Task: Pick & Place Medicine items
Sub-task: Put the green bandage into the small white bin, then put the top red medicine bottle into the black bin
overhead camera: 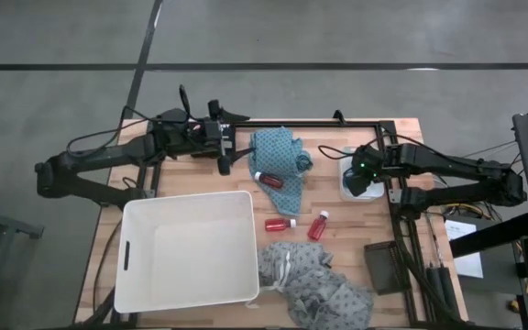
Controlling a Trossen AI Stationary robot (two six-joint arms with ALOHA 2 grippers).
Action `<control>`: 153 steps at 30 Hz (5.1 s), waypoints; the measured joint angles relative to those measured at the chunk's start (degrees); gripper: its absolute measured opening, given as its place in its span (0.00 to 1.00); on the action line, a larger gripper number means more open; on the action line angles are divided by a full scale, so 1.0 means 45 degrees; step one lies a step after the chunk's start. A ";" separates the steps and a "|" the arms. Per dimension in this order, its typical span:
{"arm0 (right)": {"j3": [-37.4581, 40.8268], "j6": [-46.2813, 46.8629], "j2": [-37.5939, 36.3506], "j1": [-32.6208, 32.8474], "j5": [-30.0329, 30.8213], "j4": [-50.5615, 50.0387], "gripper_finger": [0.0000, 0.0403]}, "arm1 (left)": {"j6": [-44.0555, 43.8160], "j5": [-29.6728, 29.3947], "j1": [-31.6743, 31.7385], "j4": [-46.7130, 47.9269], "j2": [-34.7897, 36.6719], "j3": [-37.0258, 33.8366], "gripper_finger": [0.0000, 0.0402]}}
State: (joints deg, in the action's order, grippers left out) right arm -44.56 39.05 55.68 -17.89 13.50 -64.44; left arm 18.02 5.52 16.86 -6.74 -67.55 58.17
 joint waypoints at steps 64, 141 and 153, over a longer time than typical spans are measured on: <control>0.0001 -0.0230 0.0000 0.0005 0.0029 0.0101 0.45 | -0.0001 0.0010 -0.0034 0.2613 0.0021 -0.0078 0.98; -0.0561 -1.0404 0.6008 0.0393 -0.3766 1.3094 0.58 | -0.0016 0.0010 -0.0034 0.3206 0.0019 -0.0078 0.98; -0.2811 -1.0108 0.9614 0.0793 -0.4798 1.3725 0.58 | -0.0039 0.0010 -0.0031 0.3193 0.0019 -0.0078 0.98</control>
State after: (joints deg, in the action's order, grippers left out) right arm -57.20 -6.44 98.94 -14.32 -8.09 -2.68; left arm 17.85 5.56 16.72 7.63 -67.46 57.82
